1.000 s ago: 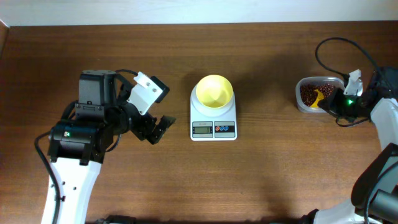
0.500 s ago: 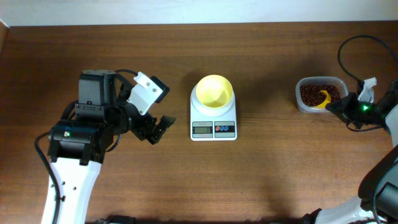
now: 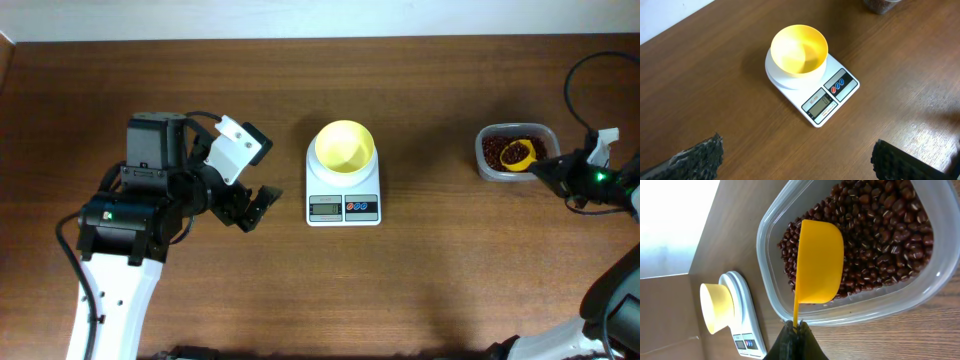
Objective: Scoop item into bowl and weigh 50g on scale
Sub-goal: 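Dip the yellow scoop into the red bean tub with the right gripper, then carry the filled scoop over the yellow bowl with the right gripper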
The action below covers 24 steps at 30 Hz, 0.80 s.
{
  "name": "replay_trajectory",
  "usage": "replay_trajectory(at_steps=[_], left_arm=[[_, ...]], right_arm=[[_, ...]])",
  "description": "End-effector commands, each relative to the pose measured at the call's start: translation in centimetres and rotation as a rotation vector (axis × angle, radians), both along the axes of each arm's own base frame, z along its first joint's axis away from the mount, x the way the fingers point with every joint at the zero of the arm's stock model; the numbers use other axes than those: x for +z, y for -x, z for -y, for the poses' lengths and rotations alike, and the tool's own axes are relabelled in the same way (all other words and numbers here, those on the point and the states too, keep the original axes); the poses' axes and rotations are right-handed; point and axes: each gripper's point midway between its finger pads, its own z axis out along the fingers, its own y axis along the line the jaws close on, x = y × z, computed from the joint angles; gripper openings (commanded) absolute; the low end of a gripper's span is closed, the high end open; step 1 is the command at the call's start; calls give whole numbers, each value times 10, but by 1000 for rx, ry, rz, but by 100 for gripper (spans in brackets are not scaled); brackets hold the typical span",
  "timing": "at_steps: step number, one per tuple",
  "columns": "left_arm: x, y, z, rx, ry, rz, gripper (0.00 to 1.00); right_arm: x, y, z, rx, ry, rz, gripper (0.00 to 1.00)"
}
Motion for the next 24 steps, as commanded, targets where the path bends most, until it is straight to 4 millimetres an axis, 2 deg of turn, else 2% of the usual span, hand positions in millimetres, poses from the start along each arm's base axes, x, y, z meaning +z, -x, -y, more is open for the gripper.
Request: replay_trajectory(at_steps=[1, 11, 13, 17, 19, 22, 24], left_arm=[[8, -2, -2, -5, -10, 31, 99], [8, -2, -2, -5, -9, 31, 99], [8, -2, -2, -5, -10, 31, 99], [8, -2, -2, -5, -10, 32, 99], [8, -2, -2, -5, -9, 32, 99], [8, -2, -2, -5, -10, 31, 99], [8, -2, -2, -5, -9, 31, 99]], right_arm=[[2, -1, -2, 8, -36, 22, 4], [4, -1, -3, 8, -49, 29, 4], [10, 0, -2, 0, -91, 50, 4], [14, 8, 18, -60, -118, 64, 4], [24, 7, 16, -55, -166, 106, 4], [25, 7, 16, -51, -170, 112, 4], [33, 5, 11, -39, -212, 146, 4]])
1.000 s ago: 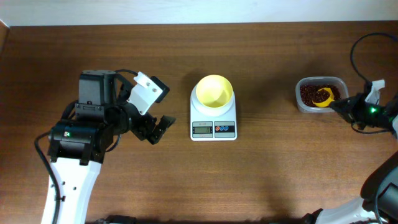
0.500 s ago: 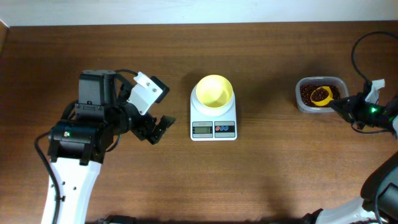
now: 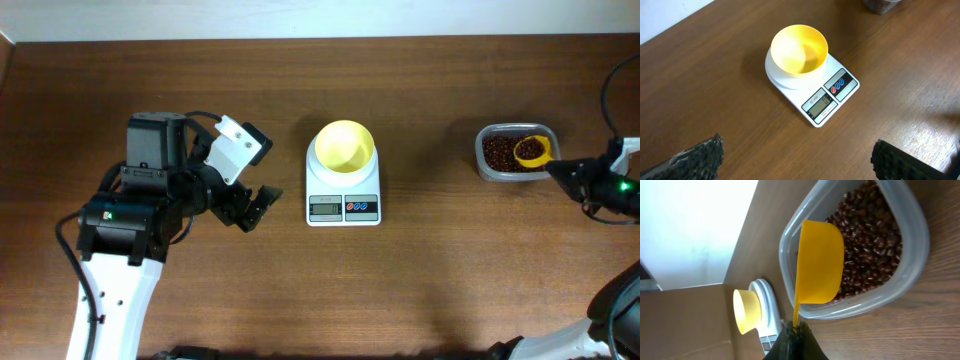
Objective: Scoop item into bowl and weigh 50g on scale
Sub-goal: 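Carry the filled scoop over the yellow bowl with the right gripper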
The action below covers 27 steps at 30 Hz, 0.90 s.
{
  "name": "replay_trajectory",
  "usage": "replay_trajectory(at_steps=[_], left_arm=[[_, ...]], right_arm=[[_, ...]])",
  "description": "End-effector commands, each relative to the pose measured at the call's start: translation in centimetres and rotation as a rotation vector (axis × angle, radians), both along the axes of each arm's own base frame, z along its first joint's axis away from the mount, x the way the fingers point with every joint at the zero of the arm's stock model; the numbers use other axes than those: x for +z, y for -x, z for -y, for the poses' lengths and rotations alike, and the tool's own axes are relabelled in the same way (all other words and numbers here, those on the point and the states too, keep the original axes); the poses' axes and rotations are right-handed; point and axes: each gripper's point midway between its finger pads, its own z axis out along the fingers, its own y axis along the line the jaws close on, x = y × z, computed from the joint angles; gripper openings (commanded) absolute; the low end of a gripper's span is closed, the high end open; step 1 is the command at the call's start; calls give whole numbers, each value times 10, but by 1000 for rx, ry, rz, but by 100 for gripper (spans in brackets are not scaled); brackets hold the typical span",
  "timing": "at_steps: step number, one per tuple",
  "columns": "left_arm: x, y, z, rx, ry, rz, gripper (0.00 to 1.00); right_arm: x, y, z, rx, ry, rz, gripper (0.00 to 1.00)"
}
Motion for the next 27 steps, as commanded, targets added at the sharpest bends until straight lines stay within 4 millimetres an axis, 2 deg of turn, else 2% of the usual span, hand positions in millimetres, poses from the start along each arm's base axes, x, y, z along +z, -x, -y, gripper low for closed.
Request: replay_trajectory(at_steps=[1, 5, 9, 12, 16, 19, 27], left_arm=[[8, -2, -2, -4, -9, 31, 99], [8, -2, -2, -4, -9, 31, 99], [8, -2, -2, -4, -9, 31, 99], [8, -2, -2, -4, -9, 31, 99], [8, -2, -2, -5, -9, 31, 99], [8, -2, -2, -5, -9, 31, 99], [8, -2, -2, -4, -9, 31, 99]], right_arm=[[17, -4, -11, 34, -95, 88, 4], [24, -6, -18, 52, -129, 114, 4], [25, -13, -43, 121, -140, 118, 4], [26, -20, -78, 214, -150, 115, 4], [44, -24, -125, 344, -231, 182, 4], [44, -24, -156, 422, -242, 170, 4], [52, -32, -215, 550, -273, 175, 4]])
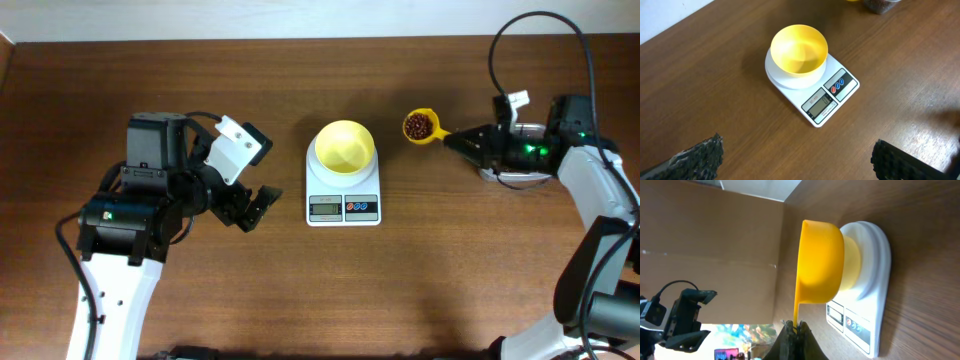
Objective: Scoop item into bowl and weigh 50g on scale
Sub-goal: 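Carry the filled scoop over the yellow bowl with the right gripper, then tilt the scoop with the right gripper to pour beans into the bowl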
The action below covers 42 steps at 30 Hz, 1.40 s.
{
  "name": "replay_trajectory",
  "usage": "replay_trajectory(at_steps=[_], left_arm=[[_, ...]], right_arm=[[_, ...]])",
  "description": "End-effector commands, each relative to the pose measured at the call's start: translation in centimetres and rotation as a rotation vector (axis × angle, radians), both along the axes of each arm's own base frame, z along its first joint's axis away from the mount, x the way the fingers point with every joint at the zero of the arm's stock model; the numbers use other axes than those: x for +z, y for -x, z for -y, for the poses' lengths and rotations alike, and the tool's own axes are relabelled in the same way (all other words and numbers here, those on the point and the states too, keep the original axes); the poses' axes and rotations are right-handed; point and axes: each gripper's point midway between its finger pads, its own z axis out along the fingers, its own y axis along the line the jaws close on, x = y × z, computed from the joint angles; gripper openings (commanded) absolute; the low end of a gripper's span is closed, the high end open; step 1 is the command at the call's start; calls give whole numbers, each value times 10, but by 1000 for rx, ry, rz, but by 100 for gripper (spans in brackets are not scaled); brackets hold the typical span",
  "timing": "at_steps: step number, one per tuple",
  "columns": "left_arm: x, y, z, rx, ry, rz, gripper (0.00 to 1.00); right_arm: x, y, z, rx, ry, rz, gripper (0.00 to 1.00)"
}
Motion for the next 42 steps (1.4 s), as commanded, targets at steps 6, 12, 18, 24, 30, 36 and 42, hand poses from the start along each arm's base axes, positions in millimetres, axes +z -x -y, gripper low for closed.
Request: replay_trajectory(at_steps=[6, 12, 18, 24, 30, 36, 42], left_arm=[[8, -2, -2, -4, -10, 30, 99], [8, -2, -2, -5, -10, 30, 99], [8, -2, -2, -5, -10, 30, 99], [8, -2, -2, -4, -10, 30, 99], [8, -2, -2, -5, -10, 30, 99], [8, -2, -2, -5, -10, 30, 99], [8, -2, -2, -4, -10, 30, 99]], right_arm=[[10, 3, -60, 151, -34, 52, 4], [1, 4, -89, 197, 41, 86, 4], [0, -7, -99, 218, 122, 259, 4], [2, -4, -111, 311, 183, 503, 4], [-8, -11, -107, 303, 272, 561, 4], [-8, -12, -107, 303, 274, 566, 4], [-8, -12, -106, 324, 300, 635, 4]])
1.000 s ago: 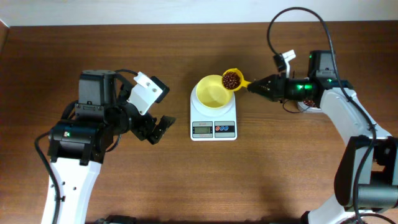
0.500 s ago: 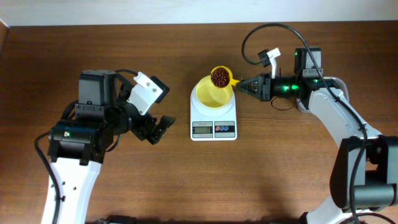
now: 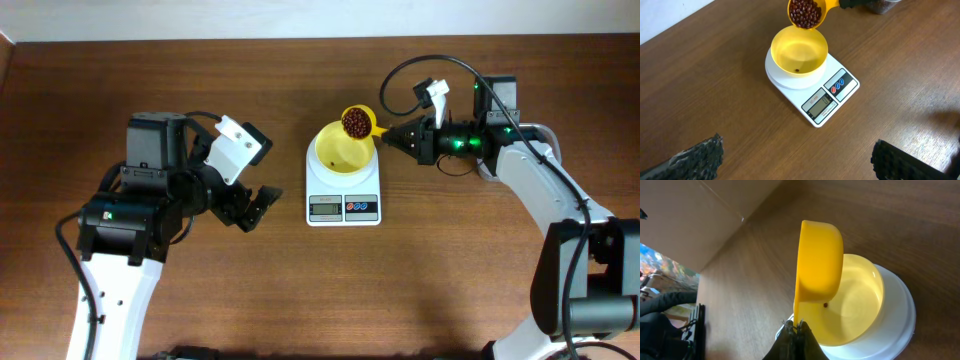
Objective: Scoop item into bowl and weigh 50g on scale
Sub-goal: 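Tilt the scoop with the right gripper to pour beans into the bowl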
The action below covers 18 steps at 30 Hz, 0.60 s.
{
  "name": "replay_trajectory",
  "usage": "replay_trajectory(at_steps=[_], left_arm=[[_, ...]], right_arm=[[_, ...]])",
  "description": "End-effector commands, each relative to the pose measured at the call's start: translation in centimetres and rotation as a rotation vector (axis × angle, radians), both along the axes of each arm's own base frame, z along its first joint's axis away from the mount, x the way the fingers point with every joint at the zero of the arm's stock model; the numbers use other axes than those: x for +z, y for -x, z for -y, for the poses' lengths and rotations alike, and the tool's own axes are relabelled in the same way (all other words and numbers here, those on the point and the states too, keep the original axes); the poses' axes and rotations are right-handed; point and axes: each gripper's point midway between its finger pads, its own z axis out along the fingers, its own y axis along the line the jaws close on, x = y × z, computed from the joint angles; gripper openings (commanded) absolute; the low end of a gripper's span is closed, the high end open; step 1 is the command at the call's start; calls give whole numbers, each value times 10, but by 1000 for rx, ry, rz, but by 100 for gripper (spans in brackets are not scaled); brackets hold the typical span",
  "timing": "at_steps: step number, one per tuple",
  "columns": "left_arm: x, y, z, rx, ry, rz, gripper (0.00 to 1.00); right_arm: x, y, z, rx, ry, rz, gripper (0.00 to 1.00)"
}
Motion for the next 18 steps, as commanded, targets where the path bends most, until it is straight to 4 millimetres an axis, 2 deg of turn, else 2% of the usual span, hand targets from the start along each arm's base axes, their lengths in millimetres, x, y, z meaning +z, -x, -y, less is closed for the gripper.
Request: replay_trajectory(at_steps=[1, 18], left_arm=[[8, -2, -2, -4, -9, 31, 99], [8, -2, -2, -4, -9, 31, 99]], right_arm=[[-3, -2, -2, 18, 22, 49, 4], [-8, -3, -4, 15, 53, 65, 4]])
